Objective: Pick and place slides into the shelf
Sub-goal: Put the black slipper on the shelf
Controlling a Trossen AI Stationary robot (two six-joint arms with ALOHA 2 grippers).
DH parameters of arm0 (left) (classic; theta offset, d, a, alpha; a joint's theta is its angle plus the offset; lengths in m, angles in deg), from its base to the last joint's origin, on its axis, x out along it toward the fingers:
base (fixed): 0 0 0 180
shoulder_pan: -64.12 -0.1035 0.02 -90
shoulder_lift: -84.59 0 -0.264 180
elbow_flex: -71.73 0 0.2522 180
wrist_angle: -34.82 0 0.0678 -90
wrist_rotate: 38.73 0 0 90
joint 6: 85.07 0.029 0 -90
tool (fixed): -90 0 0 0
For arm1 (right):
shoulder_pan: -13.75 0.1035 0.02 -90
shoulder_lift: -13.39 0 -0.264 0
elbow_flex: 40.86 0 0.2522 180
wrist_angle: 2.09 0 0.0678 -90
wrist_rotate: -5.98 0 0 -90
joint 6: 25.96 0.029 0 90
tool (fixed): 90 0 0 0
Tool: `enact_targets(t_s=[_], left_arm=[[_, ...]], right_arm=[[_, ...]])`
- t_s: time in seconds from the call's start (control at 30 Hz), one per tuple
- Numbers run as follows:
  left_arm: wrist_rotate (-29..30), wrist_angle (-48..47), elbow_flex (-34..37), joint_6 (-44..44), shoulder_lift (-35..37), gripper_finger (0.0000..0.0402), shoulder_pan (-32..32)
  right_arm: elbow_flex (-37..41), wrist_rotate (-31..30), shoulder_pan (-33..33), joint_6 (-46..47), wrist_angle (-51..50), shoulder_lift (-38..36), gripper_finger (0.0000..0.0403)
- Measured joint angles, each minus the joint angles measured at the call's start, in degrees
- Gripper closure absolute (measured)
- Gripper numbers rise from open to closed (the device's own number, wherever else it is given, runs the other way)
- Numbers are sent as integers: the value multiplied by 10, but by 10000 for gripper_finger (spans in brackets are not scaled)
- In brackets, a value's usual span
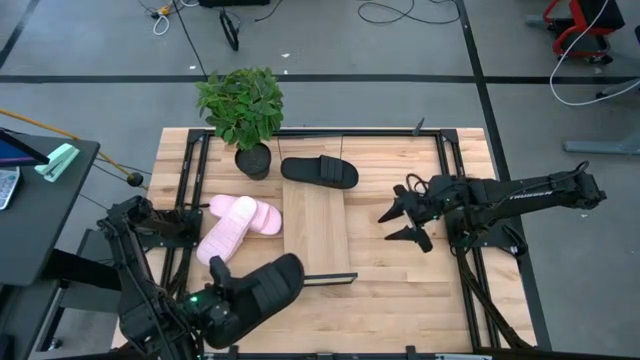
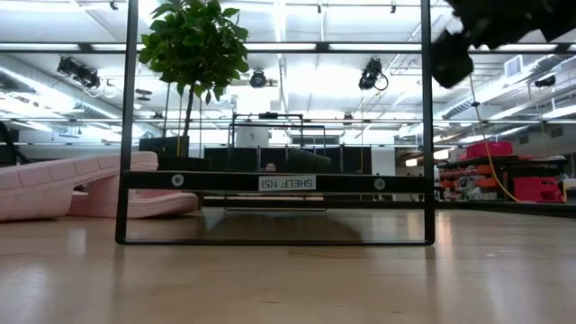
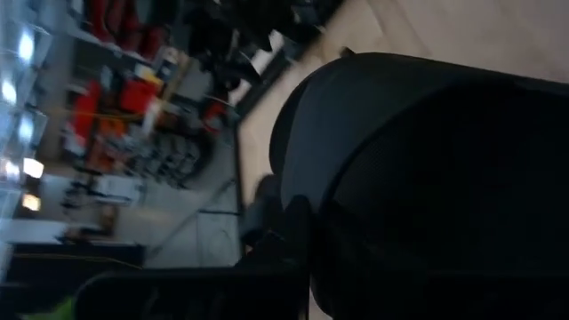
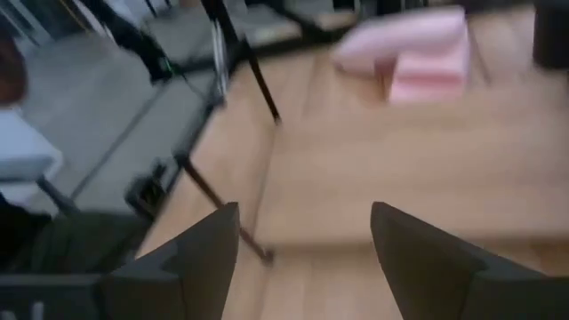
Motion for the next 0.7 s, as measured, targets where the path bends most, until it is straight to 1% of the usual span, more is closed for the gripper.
enact_targets(t_s=[0.07,0.2,0.43,0.53,0.7], left_arm=[[20,14,0,22,0,388,-2],[25,47,0,66,0,388,-13],[18,97,0,126,0,388,-38],[-7,131,0,164,0,388,-57],[-81,221,0,271,0,388,-99]], right_arm=[[0,17,0,-4,42,0,143],[0,47,0,-40,98,0,143],[0,47,0,-146,104,0,143],[0,52,0,-161,104,0,143],[0,76,0,-180,104,0,143]])
